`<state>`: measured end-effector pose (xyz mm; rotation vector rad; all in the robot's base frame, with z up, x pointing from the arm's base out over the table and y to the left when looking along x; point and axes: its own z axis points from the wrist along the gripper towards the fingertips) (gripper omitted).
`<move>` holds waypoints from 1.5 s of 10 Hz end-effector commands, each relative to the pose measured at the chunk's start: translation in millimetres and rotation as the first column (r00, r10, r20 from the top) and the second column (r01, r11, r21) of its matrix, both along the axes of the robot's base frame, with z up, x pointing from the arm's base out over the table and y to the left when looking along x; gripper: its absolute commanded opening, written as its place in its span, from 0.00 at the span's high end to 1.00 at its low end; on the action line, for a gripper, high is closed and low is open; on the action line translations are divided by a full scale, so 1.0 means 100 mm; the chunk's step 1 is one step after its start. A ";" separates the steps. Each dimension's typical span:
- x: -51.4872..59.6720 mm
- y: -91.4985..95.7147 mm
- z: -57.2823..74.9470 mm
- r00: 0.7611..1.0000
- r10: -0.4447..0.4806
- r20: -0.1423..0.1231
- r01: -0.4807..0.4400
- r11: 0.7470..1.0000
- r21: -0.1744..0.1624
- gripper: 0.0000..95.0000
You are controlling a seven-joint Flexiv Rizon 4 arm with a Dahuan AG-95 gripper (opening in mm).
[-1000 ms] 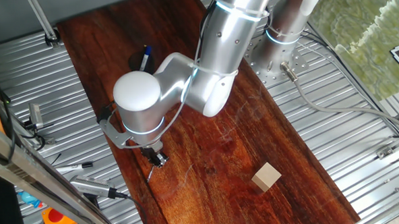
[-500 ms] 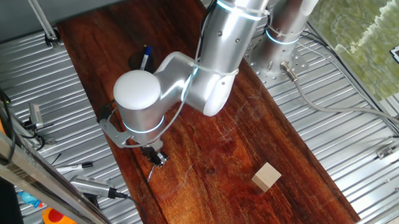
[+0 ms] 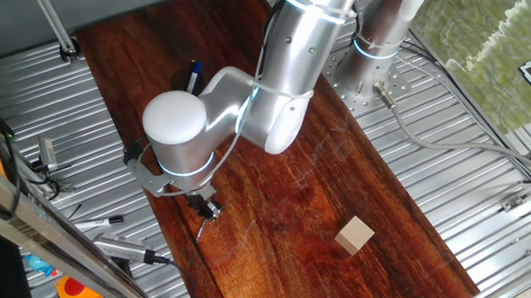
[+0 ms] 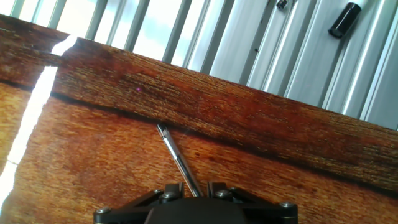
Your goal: Put the pen into the pen holder
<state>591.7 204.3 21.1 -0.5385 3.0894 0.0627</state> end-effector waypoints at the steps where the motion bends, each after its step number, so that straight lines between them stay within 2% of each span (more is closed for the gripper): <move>1: -0.01 0.00 0.00 1.000 -0.011 -0.014 0.011 1.000 0.010 0.80; 3: -0.01 0.00 0.00 0.999 -0.006 -0.034 0.007 1.000 0.004 0.80; 7: -0.03 -0.01 0.01 0.999 0.001 -0.032 -0.001 1.000 0.008 0.80; 15: -0.10 0.04 -0.10 1.000 -0.010 -0.008 0.010 1.000 0.008 0.80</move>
